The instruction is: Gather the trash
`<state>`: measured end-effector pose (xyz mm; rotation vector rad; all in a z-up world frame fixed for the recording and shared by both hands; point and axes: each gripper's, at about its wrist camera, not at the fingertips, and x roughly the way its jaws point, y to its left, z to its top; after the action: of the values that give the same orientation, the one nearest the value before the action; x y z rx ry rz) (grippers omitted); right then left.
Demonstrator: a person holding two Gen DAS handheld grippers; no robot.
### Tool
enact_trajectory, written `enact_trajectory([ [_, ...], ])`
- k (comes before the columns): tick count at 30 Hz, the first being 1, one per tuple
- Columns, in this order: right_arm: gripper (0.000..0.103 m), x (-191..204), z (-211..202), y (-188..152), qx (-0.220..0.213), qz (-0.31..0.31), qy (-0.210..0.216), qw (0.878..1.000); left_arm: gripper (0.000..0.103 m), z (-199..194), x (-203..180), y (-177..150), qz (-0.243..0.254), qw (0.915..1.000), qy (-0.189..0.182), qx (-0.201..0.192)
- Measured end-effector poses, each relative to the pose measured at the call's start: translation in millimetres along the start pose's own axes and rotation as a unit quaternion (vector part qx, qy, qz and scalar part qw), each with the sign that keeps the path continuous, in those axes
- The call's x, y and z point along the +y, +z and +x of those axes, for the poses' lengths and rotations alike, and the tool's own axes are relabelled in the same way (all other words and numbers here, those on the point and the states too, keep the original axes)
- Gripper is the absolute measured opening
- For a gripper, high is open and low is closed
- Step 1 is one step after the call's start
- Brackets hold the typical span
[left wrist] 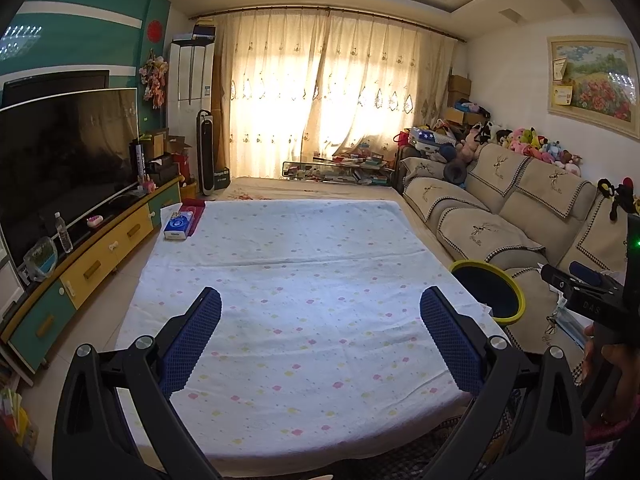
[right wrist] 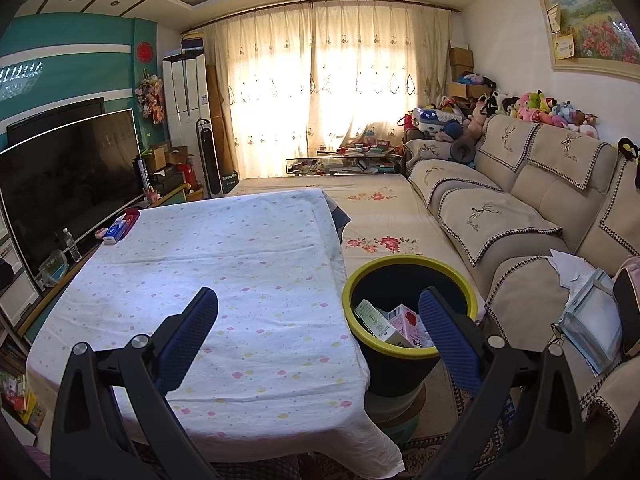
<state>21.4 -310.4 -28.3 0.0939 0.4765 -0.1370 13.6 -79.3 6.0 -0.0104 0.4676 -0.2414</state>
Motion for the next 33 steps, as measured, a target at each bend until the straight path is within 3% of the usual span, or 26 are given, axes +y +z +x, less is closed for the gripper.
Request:
enact_trajectory([
  [33,0.096,5,6,-6,0.006,0.000,0.001,1.000,0.098,15,3,-11,-0.014,0.9998,0.000,0.010],
])
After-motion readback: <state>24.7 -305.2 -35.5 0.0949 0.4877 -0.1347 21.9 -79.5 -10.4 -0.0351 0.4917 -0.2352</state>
